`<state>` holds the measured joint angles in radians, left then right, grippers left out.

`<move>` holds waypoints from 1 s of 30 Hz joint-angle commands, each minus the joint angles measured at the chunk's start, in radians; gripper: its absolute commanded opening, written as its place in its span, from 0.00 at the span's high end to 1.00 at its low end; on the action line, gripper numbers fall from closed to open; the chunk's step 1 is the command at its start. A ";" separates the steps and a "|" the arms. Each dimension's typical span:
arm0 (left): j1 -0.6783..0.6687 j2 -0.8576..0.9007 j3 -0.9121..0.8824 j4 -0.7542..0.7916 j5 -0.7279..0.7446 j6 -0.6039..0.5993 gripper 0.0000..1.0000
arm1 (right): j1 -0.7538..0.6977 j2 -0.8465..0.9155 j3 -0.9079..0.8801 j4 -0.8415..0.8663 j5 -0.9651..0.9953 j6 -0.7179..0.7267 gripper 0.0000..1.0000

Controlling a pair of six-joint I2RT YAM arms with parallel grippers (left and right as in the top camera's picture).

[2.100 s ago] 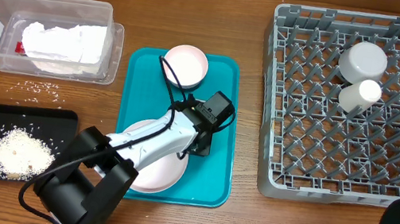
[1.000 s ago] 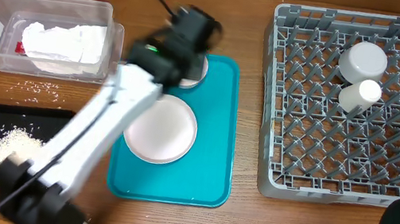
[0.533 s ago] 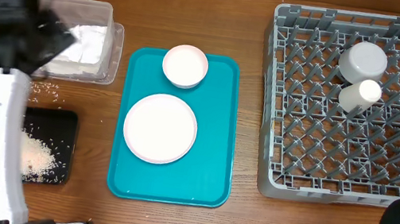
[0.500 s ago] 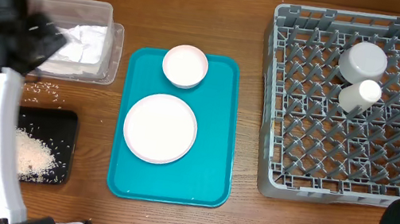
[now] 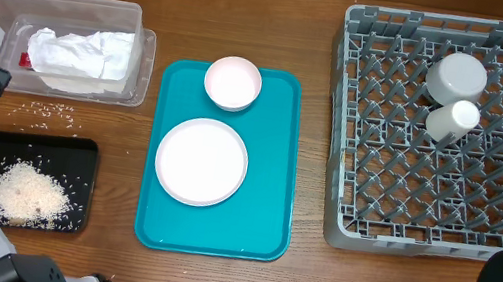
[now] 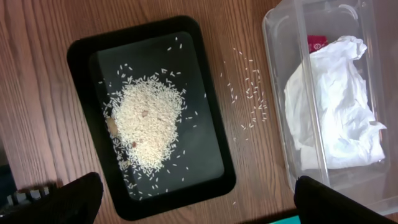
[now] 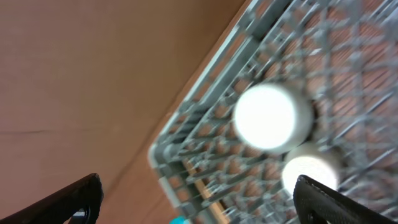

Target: Sort waste into correct bins and load items into the dishwasher

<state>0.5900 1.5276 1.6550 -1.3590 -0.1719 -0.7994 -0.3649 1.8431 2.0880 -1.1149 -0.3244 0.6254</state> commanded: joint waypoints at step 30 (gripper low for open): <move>0.000 0.004 -0.007 0.002 0.087 -0.035 0.00 | 0.789 0.074 0.004 -0.167 0.296 -0.441 0.00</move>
<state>0.5900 1.5280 1.6547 -1.3579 -0.0891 -0.8173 0.3958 1.8622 2.0876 -1.2469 -0.0589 0.2676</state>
